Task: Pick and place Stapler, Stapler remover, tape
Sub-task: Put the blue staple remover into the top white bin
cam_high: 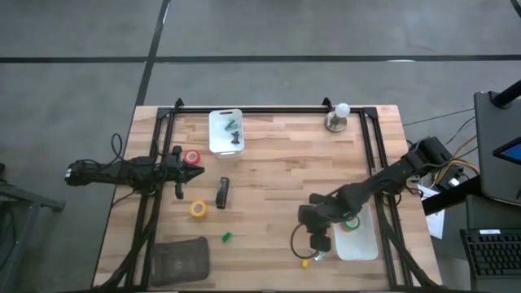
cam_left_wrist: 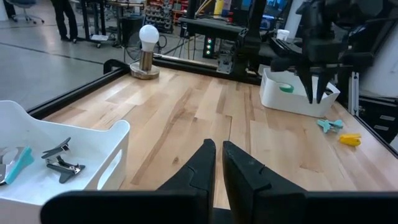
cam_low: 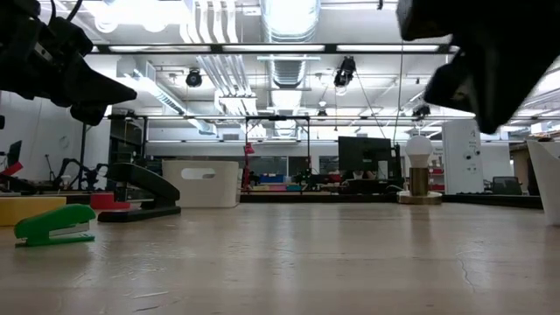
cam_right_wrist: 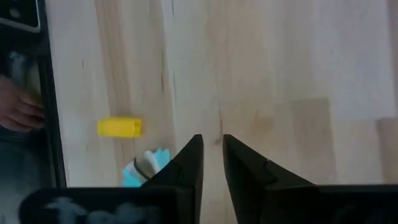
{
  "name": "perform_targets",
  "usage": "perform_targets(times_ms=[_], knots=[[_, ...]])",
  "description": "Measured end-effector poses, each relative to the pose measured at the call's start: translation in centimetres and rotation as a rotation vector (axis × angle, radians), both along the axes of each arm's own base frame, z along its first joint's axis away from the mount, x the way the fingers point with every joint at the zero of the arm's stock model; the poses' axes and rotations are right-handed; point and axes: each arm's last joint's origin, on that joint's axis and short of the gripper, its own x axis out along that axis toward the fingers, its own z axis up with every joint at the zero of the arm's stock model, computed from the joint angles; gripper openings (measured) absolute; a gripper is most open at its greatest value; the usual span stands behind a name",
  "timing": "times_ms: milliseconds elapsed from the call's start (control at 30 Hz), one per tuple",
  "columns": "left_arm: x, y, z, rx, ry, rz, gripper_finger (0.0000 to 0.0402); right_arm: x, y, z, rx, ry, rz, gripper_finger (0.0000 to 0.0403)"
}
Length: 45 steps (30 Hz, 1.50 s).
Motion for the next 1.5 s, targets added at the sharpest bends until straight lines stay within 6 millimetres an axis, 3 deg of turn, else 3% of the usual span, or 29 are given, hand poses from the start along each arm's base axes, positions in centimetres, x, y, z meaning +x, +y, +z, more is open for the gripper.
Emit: perform_targets(times_ms=[300,467,1067,1500], knots=[[0.0,0.0,0.0,0.0,0.0,0.0,0.0032,-0.8,0.9,-0.6,0.004,0.032,0.011,0.013],[0.0,0.0,0.0,0.0,0.0,0.0,0.0032,-1.3,1.6,-0.7,0.014,0.044,0.035,0.015],[0.0,0.0,0.0,0.0,-0.001,0.0,0.0032,-1.6,4.1,-1.8,0.06,-0.061,0.105,0.0128],[0.1,0.0,0.0,0.0,0.001,0.0,0.0032,-1.6,5.0,-3.9,0.049,0.015,0.128,0.0132]])
